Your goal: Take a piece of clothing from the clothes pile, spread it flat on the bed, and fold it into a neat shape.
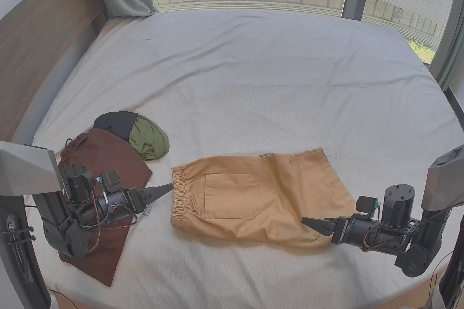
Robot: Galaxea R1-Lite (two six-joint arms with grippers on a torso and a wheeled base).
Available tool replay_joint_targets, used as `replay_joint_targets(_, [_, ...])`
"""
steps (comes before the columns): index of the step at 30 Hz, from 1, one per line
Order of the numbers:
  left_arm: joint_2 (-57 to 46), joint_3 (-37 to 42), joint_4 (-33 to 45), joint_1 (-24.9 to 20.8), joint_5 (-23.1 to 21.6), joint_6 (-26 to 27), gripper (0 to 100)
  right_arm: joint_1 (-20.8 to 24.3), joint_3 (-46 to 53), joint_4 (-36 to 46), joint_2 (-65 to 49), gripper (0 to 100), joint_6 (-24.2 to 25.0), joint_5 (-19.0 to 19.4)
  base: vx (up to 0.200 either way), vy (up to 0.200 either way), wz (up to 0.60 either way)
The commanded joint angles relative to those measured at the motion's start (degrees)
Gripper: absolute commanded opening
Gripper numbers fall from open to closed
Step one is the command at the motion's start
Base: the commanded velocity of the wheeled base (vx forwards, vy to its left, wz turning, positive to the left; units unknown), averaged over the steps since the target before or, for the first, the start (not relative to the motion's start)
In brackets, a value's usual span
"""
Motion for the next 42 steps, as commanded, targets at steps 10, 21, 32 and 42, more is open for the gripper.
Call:
replay_joint_targets(10, [8.58, -0.03, -0.06, -0.89, 0.02, 0.04, 100, -0.12, -0.01, -0.04, 1.36, 100, 0.01, 0.03, 0.0, 0.0, 0.0])
replay_joint_targets(21, [12.71, -0.21, -0.06, -3.61, 0.37, -0.14, 100, -0.21, -0.27, -0.04, 2.15, 100, 0.01, 0.03, 0.0, 0.0, 0.0])
replay_joint_targets(32, [14.38, -2.93, -0.15, -7.48, 2.74, -10.07, 100, -0.38, -0.36, -0.04, 2.33, 100, 0.01, 0.03, 0.0, 0.0, 0.0])
replay_joint_targets(42, [14.12, -7.59, -0.15, -10.91, 13.12, -20.35, 100, -0.47, -0.45, -0.04, 2.51, 100, -0.08, 0.03, 0.0, 0.0, 0.0])
